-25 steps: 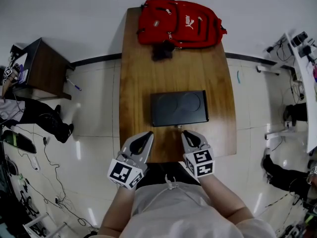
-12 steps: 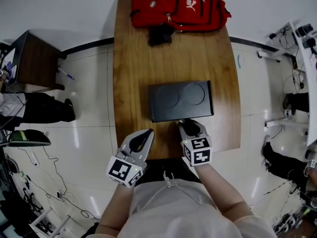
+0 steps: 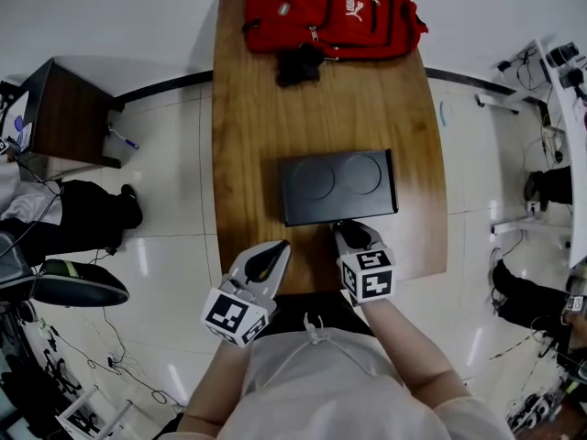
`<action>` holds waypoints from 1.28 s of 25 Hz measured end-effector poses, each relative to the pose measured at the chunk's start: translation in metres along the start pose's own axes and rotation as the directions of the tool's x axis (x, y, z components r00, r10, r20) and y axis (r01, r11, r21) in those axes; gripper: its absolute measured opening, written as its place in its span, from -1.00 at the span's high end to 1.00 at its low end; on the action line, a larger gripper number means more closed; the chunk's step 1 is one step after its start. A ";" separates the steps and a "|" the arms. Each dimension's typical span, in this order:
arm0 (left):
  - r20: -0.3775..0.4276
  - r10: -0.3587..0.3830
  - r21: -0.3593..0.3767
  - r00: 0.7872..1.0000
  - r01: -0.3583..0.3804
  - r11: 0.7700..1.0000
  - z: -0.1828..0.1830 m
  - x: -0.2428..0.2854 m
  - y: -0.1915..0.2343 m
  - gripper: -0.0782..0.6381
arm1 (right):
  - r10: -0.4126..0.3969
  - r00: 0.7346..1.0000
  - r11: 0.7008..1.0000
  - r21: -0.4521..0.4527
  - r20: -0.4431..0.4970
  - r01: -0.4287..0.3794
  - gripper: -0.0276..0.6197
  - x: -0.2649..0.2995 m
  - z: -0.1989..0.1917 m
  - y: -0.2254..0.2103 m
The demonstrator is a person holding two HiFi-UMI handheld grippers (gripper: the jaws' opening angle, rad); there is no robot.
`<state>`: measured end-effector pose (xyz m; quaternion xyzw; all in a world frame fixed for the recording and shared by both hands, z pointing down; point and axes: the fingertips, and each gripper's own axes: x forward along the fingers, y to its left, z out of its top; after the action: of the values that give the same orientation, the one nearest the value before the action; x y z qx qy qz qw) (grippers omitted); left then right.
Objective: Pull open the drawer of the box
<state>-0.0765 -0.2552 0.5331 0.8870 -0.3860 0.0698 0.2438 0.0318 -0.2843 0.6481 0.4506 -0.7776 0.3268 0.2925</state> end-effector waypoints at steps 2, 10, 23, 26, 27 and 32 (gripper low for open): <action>-0.003 0.002 0.000 1.000 -0.002 1.000 0.000 -0.004 0.000 0.76 | -0.003 1.000 1.000 -0.001 -0.002 0.003 0.69 -0.001 -0.001 0.001; 0.003 0.012 0.009 1.000 -0.012 1.000 -0.005 -0.019 -0.005 0.76 | -0.001 1.000 1.000 0.010 -0.018 0.001 0.69 -0.010 -0.016 0.005; -0.005 0.038 0.031 0.999 -0.038 0.999 -0.025 -0.035 -0.019 0.76 | 0.011 0.997 1.000 0.011 -0.074 -0.010 0.69 -0.036 -0.067 0.020; -0.002 0.032 0.043 0.999 -0.032 0.999 -0.023 -0.032 -0.024 0.76 | 0.020 0.996 1.000 0.005 -0.087 -0.020 0.69 -0.043 -0.075 0.022; 0.001 0.031 0.046 1.000 -0.031 0.998 -0.023 -0.031 -0.026 0.76 | 0.023 0.995 1.000 0.006 -0.093 -0.023 0.69 -0.046 -0.079 0.022; 0.010 0.022 0.055 1.000 -0.022 0.998 -0.023 -0.026 -0.034 0.76 | 0.041 0.992 0.999 0.015 -0.120 -0.039 0.69 -0.056 -0.099 0.027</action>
<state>-0.0686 -0.2066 0.5319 0.8894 -0.3947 0.0790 0.2166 0.0473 -0.1692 0.6599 0.4162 -0.7654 0.3639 0.3295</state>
